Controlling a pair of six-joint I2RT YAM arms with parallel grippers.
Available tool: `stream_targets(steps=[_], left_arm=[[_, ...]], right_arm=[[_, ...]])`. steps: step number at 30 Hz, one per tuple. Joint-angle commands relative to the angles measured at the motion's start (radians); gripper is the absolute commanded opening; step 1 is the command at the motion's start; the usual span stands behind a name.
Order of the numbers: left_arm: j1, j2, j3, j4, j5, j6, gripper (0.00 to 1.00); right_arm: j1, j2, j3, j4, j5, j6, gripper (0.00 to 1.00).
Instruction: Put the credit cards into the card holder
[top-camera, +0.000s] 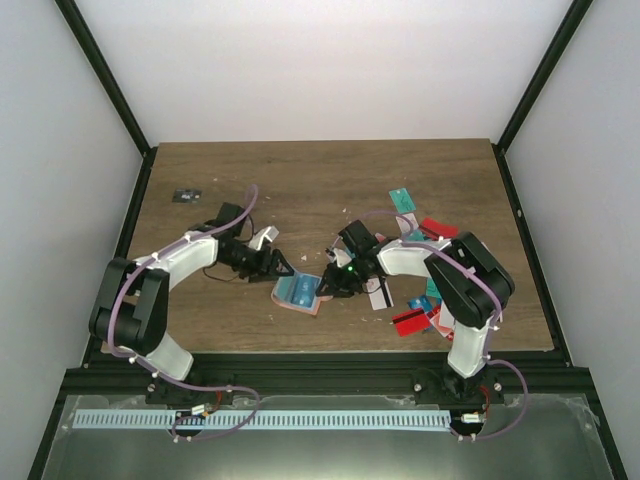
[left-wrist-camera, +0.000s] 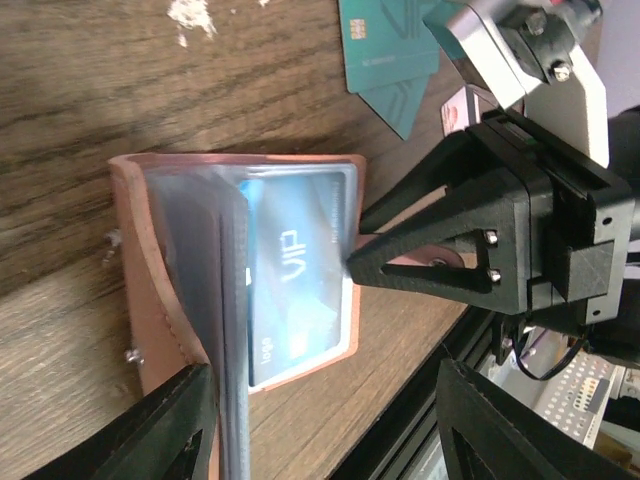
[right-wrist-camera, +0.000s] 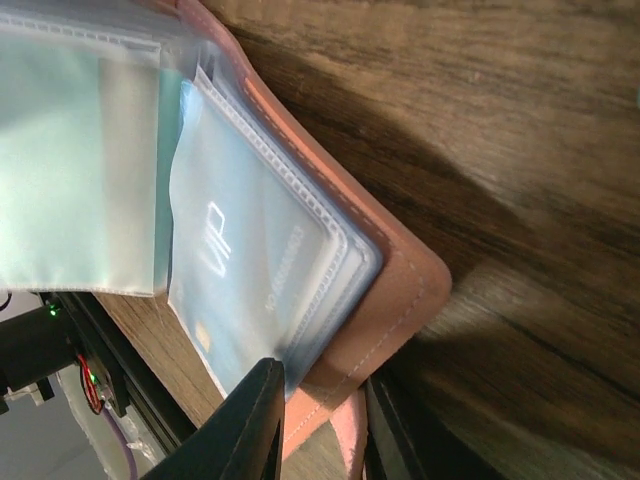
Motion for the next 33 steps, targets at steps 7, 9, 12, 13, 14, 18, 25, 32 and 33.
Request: stream_targets(steps=[7, 9, 12, 13, 14, 18, 25, 32, 33], left_arm=[[-0.063, -0.017, -0.010, 0.050, 0.062, -0.062, 0.62], [-0.082, -0.012, -0.010, 0.073, 0.068, -0.085, 0.62], [-0.110, -0.002, -0.008, 0.115, 0.072, -0.125, 0.62], [-0.120, 0.004, -0.009, 0.128, 0.075, -0.138, 0.62], [-0.127, 0.012, -0.009, 0.142, 0.076, -0.154, 0.62], [-0.147, 0.039, -0.021, 0.223, 0.108, -0.235, 0.59], [-0.149, -0.026, 0.074, 0.231, 0.145, -0.340, 0.59], [-0.074, -0.127, 0.175, -0.123, -0.226, -0.182, 0.57], [-0.038, -0.152, 0.155, -0.137, -0.274, -0.178, 0.57]], right_arm=[[-0.001, 0.069, 0.021, 0.002, 0.081, -0.001, 0.25], [-0.003, 0.070, 0.021, 0.008, 0.080, -0.001, 0.25], [-0.009, 0.063, 0.022, 0.011, 0.078, -0.001, 0.25], [-0.012, 0.060, 0.021, 0.011, 0.079, -0.003, 0.25], [-0.017, 0.054, 0.020, 0.008, 0.078, -0.005, 0.25], [-0.042, 0.014, 0.010, -0.004, 0.079, -0.015, 0.25], [-0.095, -0.081, 0.006, -0.075, 0.096, -0.057, 0.29], [-0.113, -0.146, 0.024, -0.131, 0.094, -0.096, 0.29], [-0.114, -0.155, 0.023, -0.133, 0.093, -0.097, 0.30]])
